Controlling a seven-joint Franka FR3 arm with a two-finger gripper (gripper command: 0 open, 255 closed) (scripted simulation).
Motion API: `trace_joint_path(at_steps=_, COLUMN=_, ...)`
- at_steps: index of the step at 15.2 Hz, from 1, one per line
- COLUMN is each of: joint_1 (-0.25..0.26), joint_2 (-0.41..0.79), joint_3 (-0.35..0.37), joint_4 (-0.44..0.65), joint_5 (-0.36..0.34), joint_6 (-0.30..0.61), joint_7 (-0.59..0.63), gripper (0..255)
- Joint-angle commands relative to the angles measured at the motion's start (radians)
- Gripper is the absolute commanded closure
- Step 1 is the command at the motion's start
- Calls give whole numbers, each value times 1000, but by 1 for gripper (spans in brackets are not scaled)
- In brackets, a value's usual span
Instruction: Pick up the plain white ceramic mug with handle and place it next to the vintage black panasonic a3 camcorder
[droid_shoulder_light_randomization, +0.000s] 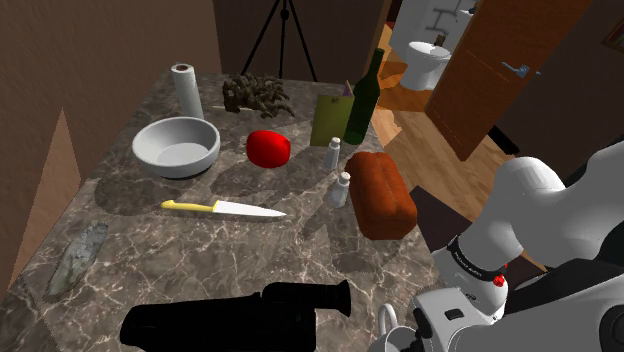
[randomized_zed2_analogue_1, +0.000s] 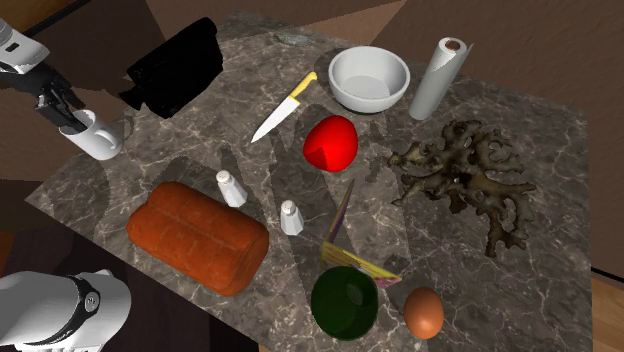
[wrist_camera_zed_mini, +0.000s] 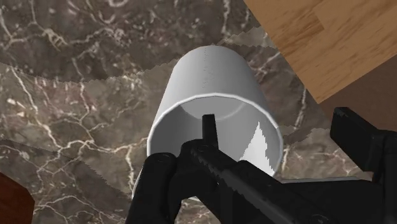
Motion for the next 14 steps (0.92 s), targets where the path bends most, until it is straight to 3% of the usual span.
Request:
trace_joint_path(at_steps=1, joint_1=0, joint_2=0, joint_3=0, joint_4=0, joint_5=0, joint_6=0, joint_7=0, gripper=0)
trace_joint_path(at_steps=3, joint_1=0, joint_2=0, joint_3=0, joint_4=0, joint_5=0, joint_6=0, joint_7=0, gripper=0)
trace_joint_path(at_steps=7, joint_1=37, joint_2=-80, joint_3=-82, joint_4=73, joint_5=-3, joint_6=-153, joint_7=-13, gripper=0)
trace_joint_path(at_steps=14, joint_1=37, joint_2=-79, joint_3=-82, joint_4=73, joint_5=-3, joint_6=-153, joint_7=-13, gripper=0)
